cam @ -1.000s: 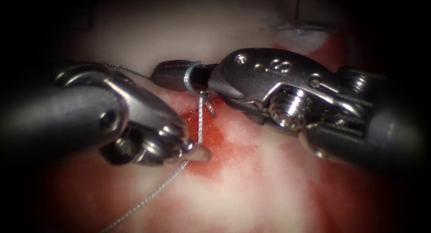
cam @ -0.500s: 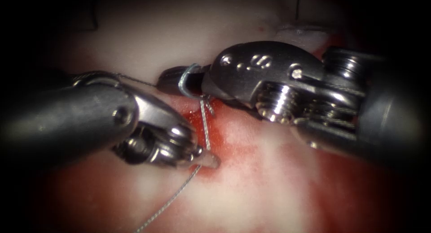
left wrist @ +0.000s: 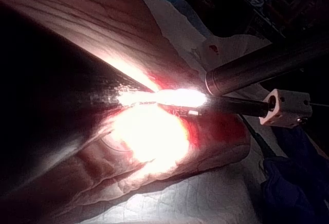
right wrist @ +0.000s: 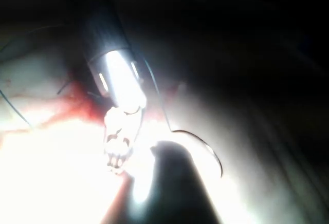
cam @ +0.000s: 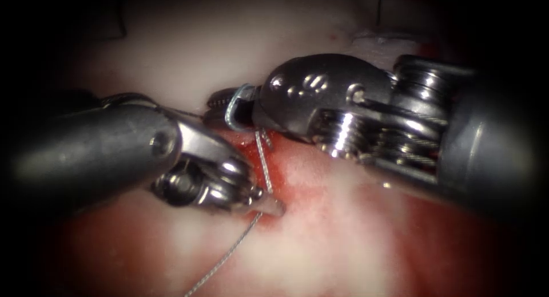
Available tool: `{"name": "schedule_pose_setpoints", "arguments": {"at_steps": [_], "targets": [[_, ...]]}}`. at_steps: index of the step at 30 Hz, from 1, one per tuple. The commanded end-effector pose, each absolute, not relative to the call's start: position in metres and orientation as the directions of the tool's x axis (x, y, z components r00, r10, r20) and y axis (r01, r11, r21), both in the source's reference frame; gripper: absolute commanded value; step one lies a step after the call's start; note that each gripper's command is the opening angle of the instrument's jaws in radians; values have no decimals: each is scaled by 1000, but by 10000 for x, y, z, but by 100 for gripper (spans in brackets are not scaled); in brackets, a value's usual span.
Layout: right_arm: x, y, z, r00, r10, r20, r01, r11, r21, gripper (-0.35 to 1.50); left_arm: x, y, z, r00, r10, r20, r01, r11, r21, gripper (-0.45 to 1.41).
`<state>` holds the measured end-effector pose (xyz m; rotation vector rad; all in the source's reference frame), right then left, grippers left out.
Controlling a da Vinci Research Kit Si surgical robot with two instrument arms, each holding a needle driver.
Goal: Wound Closure
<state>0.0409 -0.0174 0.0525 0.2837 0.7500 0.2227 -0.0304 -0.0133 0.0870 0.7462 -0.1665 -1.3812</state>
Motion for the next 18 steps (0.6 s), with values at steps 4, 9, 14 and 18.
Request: {"name": "schedule_pose_setpoints", "arguments": {"at_steps": [4,9,14,18], "targets": [[420,-167,522,732,273,-624,-56,937,345,7,-308,-123,865,216,-925,-313,817,-5,577,-45],[422,-169,522,739,258,-622,-34,937,348,7,-308,-123,863,223,-922,-318,815,-3,579,-45],[427,-169,523,740,250,-624,-31,940,340,17,-309,-124,863,222,-920,-323,814,-7,581,-45],[434,-169,523,756,222,-616,-13,946,324,17,-309,-124,863,226,-918,-325,812,-7,584,-45]]}}
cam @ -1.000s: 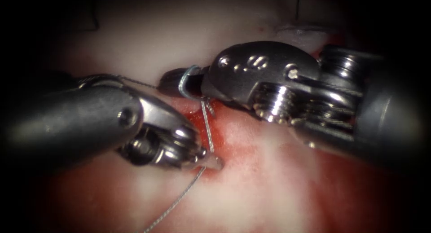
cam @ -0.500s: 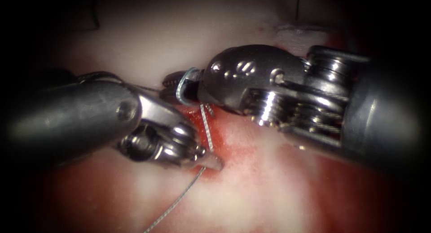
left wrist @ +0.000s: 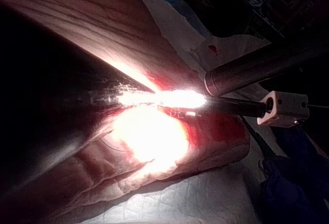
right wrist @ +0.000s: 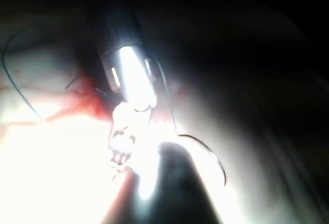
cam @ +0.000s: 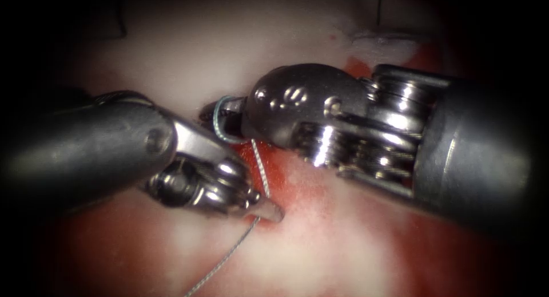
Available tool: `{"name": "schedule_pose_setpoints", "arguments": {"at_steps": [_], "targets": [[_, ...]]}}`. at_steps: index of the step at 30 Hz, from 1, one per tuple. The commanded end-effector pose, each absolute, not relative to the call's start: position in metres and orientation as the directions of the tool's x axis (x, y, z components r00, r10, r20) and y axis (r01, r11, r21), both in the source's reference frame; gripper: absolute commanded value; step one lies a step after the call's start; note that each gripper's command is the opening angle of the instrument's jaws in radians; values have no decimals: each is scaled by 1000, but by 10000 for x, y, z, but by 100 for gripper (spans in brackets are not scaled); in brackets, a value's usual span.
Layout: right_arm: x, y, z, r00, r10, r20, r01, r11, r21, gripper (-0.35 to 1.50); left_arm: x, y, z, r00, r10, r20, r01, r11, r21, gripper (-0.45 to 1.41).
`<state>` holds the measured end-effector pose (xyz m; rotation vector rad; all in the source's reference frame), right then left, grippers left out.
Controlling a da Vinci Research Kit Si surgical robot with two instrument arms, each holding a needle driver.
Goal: Wound Closure
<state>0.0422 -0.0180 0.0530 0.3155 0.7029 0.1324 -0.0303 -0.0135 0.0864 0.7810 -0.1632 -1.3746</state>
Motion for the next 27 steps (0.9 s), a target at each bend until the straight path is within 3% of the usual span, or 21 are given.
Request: {"name": "schedule_pose_setpoints", "arguments": {"at_steps": [1,4,14,18,25,27], "targets": [[436,-169,524,762,215,-611,-9,947,322,19,-309,-124,862,228,-918,-325,812,-6,584,-45],[439,-169,525,785,187,-591,10,950,314,31,-309,-125,862,227,-917,-328,812,-7,584,-45],[442,-168,528,811,150,-565,36,952,304,24,-309,-126,862,233,-915,-330,811,-5,585,-45],[443,-168,531,825,142,-547,39,951,306,7,-310,-128,862,230,-914,-333,812,-8,583,-45],[449,-174,537,856,115,-504,53,950,307,-1,-310,-127,861,230,-913,-337,812,-11,583,-45],[449,-174,537,856,116,-504,52,950,307,-18,-309,-127,861,232,-912,-337,812,-10,584,-45]]}}
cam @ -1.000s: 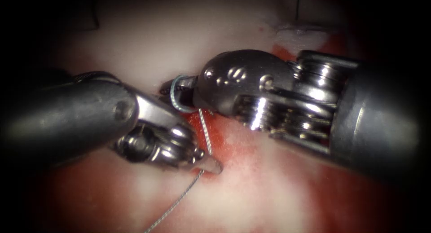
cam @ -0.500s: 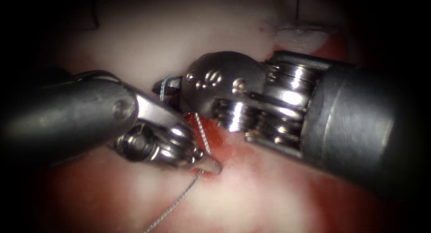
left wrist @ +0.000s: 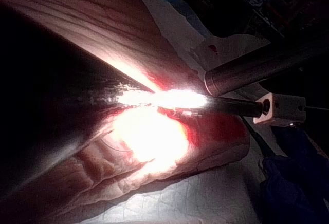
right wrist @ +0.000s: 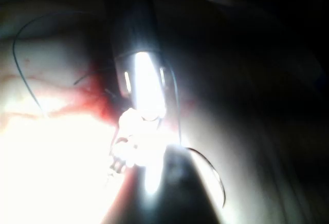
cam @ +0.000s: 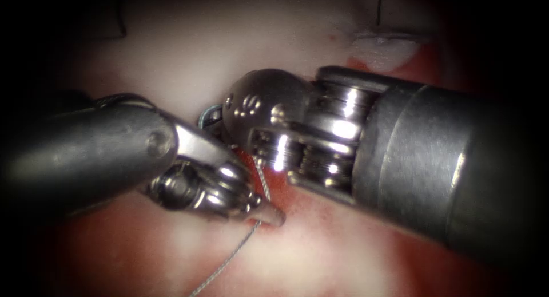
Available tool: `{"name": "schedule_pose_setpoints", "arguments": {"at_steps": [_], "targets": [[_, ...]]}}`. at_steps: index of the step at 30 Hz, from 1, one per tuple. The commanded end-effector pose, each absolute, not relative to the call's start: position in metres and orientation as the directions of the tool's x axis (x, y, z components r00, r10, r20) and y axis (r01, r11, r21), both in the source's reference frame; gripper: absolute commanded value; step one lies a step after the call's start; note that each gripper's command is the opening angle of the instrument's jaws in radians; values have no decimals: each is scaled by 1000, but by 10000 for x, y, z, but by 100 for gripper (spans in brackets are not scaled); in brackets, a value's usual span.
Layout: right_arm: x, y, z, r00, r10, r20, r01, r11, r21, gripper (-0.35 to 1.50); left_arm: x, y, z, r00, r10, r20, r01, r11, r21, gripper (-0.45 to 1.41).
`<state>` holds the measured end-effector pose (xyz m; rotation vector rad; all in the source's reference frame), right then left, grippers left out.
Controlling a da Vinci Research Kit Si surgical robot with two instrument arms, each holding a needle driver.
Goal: Wound Closure
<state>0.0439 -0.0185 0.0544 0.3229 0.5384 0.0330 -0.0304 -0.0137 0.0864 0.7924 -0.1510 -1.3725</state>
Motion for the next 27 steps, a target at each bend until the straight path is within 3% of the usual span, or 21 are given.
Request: {"name": "schedule_pose_setpoints", "arguments": {"at_steps": [1,18,27], "targets": [[449,-174,537,857,115,-502,53,950,307,-35,-309,-127,861,233,-912,-337,812,-9,584,-45],[397,-141,501,753,345,-560,-132,913,385,-35,-263,-120,869,208,-901,-381,857,-20,515,-45],[373,-143,504,684,403,-609,-63,864,500,-35,-257,-103,868,171,-921,-351,863,-32,505,-45]]}}
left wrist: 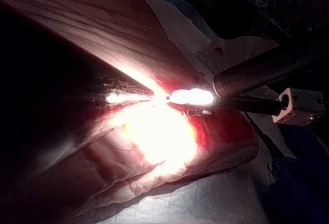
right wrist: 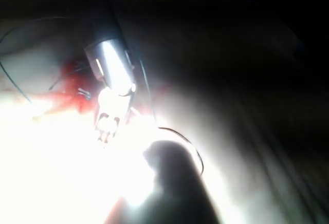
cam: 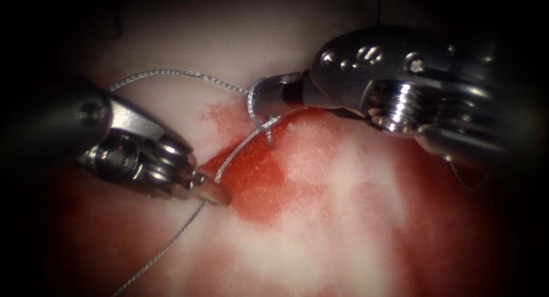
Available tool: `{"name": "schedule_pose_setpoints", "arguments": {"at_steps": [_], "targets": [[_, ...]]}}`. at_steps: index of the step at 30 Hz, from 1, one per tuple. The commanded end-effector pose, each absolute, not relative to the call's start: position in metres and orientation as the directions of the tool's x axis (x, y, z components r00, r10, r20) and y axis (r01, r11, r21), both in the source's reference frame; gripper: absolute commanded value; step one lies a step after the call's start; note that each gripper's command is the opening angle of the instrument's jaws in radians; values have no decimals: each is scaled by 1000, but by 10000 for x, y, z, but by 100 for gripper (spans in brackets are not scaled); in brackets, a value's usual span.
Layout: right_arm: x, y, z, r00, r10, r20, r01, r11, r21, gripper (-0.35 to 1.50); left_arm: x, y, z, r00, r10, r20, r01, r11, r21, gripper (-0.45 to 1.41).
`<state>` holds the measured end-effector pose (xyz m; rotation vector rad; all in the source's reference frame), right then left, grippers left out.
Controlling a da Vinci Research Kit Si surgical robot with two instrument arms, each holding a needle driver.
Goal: Wound Closure
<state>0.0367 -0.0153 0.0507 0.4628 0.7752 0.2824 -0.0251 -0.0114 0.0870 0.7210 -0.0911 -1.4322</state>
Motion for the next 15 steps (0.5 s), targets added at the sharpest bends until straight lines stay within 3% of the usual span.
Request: {"name": "schedule_pose_setpoints", "arguments": {"at_steps": [1,11,15], "targets": [[371,-144,504,684,398,-612,-48,861,506,-35,-254,-95,867,158,-925,-344,864,-40,502,-45],[358,-164,520,642,259,-722,231,832,504,-35,-231,-5,868,55,-973,-222,945,-22,327,-45],[355,-163,521,576,54,-816,395,855,336,-35,-226,18,877,17,-982,-187,962,-35,271,-45]]}}
